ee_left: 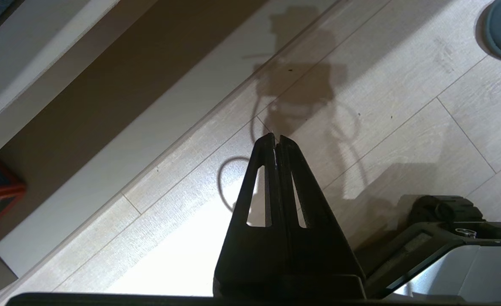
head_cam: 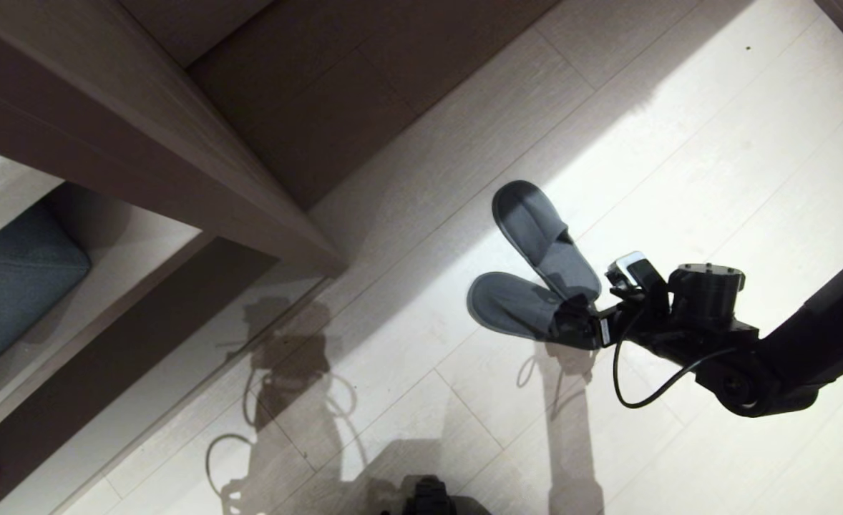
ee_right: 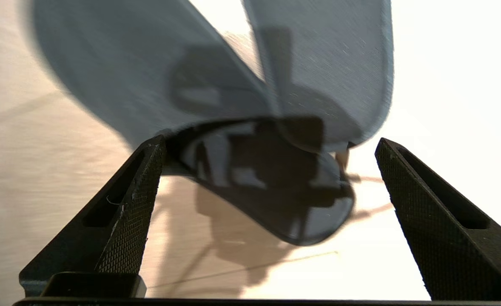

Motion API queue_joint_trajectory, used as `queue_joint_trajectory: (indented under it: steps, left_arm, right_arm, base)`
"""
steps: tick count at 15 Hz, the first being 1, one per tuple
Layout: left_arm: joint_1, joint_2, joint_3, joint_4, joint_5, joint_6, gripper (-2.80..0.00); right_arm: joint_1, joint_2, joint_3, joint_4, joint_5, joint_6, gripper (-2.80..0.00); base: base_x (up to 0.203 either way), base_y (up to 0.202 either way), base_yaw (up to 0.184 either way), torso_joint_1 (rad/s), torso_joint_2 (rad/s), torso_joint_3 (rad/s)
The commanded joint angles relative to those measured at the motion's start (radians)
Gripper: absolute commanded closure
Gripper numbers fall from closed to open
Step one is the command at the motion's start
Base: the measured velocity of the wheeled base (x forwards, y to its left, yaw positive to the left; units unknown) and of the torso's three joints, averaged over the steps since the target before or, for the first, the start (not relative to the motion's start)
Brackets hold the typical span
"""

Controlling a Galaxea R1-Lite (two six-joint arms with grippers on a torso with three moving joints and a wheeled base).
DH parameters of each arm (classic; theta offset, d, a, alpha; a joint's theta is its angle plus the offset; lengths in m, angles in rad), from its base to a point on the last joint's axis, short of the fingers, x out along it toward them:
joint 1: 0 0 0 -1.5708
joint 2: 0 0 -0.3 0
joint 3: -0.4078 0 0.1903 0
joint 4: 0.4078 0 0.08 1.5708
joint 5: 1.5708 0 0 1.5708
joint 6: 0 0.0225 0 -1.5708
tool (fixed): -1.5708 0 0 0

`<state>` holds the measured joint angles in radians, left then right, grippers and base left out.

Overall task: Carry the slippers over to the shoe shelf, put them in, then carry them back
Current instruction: Place the slippers on the floor

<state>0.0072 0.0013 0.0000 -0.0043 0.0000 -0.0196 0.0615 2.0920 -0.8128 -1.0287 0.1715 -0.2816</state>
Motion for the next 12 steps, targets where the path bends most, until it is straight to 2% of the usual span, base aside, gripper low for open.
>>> queue_joint_trajectory:
  steps: [1,5,6,10,11,12]
  left_arm:
    - [0.0,0.0,0.0,0.0,0.0,0.0,0.0]
    - [0.0,0.0,0.0,0.0,0.0,0.0,0.0]
    - [0.0,0.0,0.0,0.0,0.0,0.0,0.0]
    - [0.0,0.0,0.0,0.0,0.0,0.0,0.0]
    - [0.0,0.0,0.0,0.0,0.0,0.0,0.0]
    - [0.0,0.0,0.0,0.0,0.0,0.0,0.0]
  right_arm:
    - [0.0,-0.054,0.092,-0.067,0.087,0.019,-2.8]
    - [0.015,-0.081,0.195,-0.18,0.184,0.031,-2.8]
    - [0.031,-0.081,0.194,-0.197,0.206,0.03,0.0]
    - [0.186,-0.028,0.164,-0.152,0.199,0.057,0.0]
    - [0.212,0.015,0.134,-0.15,0.167,0.075,0.0]
    - [0.233,0.056,0.08,-0.149,0.1,0.098,0.0]
  base:
    - [0.0,0.0,0.0,0.0,0.0,0.0]
    - [0.0,0.0,0.0,0.0,0.0,0.0]
    - [0.0,0.0,0.0,0.0,0.0,0.0]
    - [0.0,0.0,0.0,0.0,0.0,0.0]
    - [0.0,0.0,0.0,0.0,0.0,0.0]
    - [0.0,0.0,0.0,0.0,0.0,0.0]
